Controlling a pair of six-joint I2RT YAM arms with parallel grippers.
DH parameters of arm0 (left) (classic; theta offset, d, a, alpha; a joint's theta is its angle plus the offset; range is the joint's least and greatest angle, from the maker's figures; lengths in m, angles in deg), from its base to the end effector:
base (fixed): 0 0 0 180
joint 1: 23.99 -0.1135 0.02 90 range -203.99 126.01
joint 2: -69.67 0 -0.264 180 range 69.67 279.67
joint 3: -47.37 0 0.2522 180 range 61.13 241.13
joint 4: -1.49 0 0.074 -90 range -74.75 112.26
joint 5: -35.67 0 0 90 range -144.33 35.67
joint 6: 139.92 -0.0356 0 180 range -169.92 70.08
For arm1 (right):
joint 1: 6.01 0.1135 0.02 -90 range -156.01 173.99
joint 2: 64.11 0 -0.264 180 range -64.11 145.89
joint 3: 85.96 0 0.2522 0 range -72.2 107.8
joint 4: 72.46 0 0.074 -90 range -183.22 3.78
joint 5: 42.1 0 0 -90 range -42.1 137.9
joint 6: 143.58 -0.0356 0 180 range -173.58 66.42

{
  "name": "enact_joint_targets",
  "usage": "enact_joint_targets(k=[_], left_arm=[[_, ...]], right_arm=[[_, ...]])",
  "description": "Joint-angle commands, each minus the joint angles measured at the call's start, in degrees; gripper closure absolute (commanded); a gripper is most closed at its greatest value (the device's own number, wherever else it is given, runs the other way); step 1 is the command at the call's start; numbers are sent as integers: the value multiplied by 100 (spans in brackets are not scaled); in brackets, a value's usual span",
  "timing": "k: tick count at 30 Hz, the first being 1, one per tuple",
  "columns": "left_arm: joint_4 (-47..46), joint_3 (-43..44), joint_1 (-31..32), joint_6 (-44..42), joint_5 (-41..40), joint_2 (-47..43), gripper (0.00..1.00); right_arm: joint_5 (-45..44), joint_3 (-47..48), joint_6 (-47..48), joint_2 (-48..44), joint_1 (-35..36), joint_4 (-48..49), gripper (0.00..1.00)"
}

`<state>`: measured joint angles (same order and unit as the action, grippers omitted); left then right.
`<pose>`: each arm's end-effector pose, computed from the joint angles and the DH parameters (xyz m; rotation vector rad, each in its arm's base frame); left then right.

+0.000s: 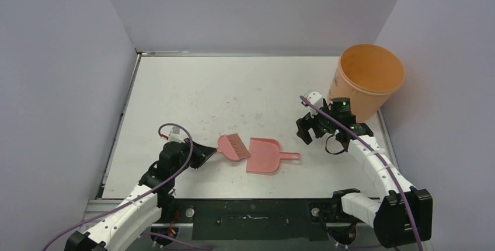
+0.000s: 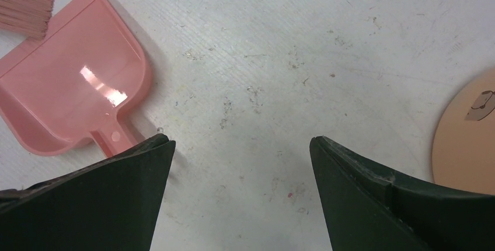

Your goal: Sweep away the paper scraps from the table

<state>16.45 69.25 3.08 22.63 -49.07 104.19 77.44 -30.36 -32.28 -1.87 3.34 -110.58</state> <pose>0.1281 -0.0691 0.1572 -0.8169 2.1121 -1.1144 0.2163 0.0534 0.2440 -0.8382 2.1177 0.4954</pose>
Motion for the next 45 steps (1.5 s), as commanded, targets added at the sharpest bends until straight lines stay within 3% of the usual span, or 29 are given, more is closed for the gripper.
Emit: enact_joint_targets(k=[1,3,4,5,14,15,16,17,32,38,42,45], left_arm=[[-456,76,34,66,116,124,92],[-314,111,27,61,112,178,85],[-221,132,29,58,95,192,72],[-142,157,28,45,73,204,66],[1223,580,28,-379,-137,164,60],[1483,681,27,-476,-171,198,52],[1683,794,29,-568,-203,241,20],[1872,890,27,-655,-215,302,1],[4039,3222,35,-2837,-530,1940,3],[4671,4953,85,-3763,-857,3068,4],[4384,5937,88,-4557,-1775,3584,3],[3613,6055,52,-4883,-1895,3732,4]], right_arm=[[222,34,157,63,-30,79,10],[224,39,166,90,-27,55,10],[228,42,165,100,-29,53,10],[211,43,167,102,-30,58,10],[121,18,132,19,-33,102,10],[109,10,131,10,-30,106,10],[104,13,131,8,-31,107,10],[110,8,135,8,-32,103,10],[73,94,-60,218,-31,37,10],[123,208,-246,271,-5,24,10],[-411,88,-1055,126,37,634,10],[-597,54,-1216,30,120,850,10]])
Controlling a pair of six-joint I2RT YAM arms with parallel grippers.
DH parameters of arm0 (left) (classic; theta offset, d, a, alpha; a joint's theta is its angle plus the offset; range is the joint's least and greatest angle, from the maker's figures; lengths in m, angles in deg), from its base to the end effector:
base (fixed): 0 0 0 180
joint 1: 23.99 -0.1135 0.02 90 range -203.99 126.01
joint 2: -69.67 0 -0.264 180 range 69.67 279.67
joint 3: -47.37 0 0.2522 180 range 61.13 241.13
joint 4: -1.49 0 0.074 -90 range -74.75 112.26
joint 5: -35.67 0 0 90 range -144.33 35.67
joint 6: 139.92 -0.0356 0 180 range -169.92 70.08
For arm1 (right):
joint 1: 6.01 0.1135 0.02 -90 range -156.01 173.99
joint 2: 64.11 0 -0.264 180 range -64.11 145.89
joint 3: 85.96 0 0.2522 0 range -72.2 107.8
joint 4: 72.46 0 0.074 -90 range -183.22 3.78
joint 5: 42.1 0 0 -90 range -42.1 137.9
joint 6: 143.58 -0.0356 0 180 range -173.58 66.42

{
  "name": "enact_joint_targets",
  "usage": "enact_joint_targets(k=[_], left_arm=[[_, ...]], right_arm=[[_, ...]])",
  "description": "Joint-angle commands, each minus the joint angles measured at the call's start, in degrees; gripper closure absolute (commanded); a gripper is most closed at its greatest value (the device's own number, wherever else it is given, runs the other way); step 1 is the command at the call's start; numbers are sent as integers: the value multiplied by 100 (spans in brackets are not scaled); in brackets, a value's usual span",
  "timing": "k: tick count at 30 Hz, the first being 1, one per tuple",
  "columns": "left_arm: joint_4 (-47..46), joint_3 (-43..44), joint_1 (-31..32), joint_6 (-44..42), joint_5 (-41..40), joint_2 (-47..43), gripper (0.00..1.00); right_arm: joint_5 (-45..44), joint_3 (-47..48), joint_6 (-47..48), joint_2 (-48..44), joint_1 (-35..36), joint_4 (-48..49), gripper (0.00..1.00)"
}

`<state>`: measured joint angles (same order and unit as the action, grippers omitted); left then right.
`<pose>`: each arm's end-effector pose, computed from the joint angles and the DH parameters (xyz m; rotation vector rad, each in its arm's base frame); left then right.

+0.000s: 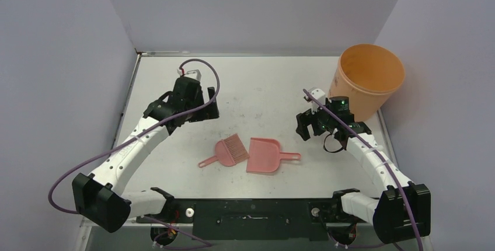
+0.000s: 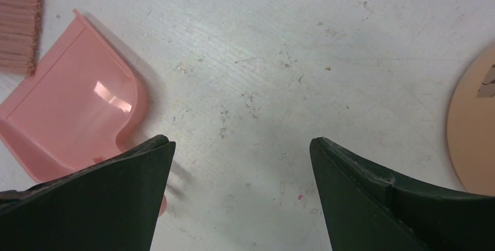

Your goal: Sweep away the paper scraps from the table

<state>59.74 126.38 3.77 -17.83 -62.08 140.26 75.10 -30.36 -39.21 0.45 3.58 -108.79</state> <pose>0.2254 -0.1132 0.3159 -0.1533 2.4484 -0.3034 0.2241 0.0544 0.2375 -0.7004 2.1997 0.5159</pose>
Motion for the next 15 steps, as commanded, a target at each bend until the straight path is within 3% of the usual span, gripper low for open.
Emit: enact_joint_targets(k=[1,3,6,9,15], left_arm=[[-895,290,-23,-808,-616,176,4],[-1443,-97,-46,-822,-493,144,3],[-1938,-727,-580,-854,619,-65,4],[-2223,-1018,-544,-961,730,-443,4],[-2349,-1207,-433,-1188,-240,-1199,4]], right_arm=[[-448,15,-585,-239,128,760,10],[-674,-79,-701,-324,200,921,10],[-1257,-110,-930,-332,203,1079,10],[-1686,32,-1160,-268,233,1164,10],[-2012,585,-1184,-220,373,1285,10]])
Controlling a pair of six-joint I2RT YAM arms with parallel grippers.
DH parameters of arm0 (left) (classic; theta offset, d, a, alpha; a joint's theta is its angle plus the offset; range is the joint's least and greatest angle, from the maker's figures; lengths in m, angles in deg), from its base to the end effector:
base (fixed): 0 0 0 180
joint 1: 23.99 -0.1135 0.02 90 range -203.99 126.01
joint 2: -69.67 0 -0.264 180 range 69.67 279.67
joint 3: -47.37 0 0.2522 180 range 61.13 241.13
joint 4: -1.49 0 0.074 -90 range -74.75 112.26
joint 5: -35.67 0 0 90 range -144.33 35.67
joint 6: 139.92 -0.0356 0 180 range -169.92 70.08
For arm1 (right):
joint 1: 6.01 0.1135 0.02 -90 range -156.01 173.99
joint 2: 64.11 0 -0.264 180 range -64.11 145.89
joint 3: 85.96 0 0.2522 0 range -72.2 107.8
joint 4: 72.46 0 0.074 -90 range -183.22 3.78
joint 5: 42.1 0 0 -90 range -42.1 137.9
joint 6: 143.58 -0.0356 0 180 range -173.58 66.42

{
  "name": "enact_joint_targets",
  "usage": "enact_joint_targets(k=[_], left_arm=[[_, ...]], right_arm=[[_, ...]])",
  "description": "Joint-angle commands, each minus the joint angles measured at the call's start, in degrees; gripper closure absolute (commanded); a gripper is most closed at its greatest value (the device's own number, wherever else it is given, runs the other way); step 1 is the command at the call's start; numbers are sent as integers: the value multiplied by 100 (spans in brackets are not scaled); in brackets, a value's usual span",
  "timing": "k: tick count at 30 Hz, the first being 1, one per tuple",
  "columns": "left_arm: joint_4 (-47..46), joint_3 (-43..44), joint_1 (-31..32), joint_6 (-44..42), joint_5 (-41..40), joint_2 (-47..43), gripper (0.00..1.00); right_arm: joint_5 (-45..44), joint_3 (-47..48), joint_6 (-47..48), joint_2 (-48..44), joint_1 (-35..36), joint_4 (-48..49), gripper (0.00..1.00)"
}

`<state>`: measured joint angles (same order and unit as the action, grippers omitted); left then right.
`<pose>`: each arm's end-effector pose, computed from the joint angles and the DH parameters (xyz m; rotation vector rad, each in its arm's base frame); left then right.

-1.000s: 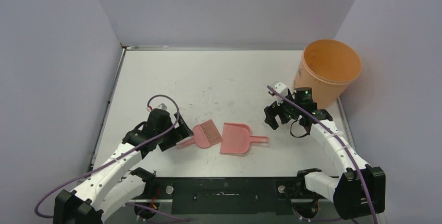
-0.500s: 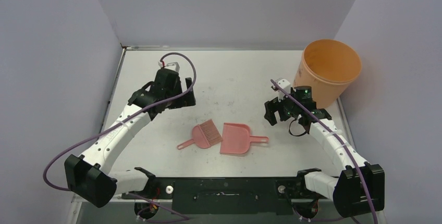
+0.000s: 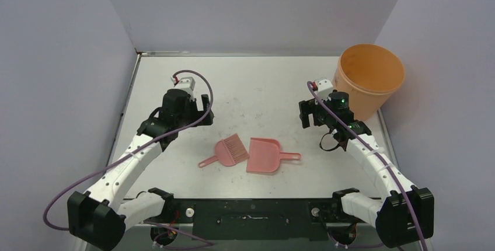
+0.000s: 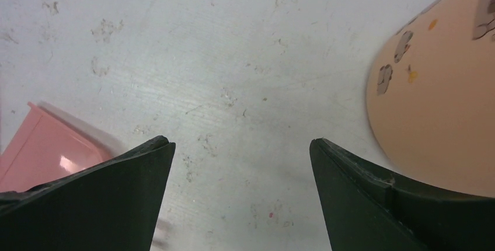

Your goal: Sweep away the paper scraps from the table

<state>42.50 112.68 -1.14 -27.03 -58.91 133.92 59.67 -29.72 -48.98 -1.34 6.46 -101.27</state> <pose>0.2236 -0.0911 0.2856 -0.0435 2.2867 -0.3306 0.2314 0.0586 0.2566 -0.4395 2.1441 0.3023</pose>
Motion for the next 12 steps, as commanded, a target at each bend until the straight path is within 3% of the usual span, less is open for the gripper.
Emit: enact_joint_targets(k=[1,5,10,12], left_arm=[[-538,213,67,-345,-717,-552,4],[-283,330,15,-265,-730,-310,4],[-720,29,-101,-41,403,-152,4],[-837,-16,-102,-98,457,-101,4]], right_arm=[[-492,552,-290,-74,69,598,10],[-28,84,-455,-351,-254,1069,10],[-60,-80,-305,-620,-354,1026,10],[57,-67,-340,-690,-420,990,10]])
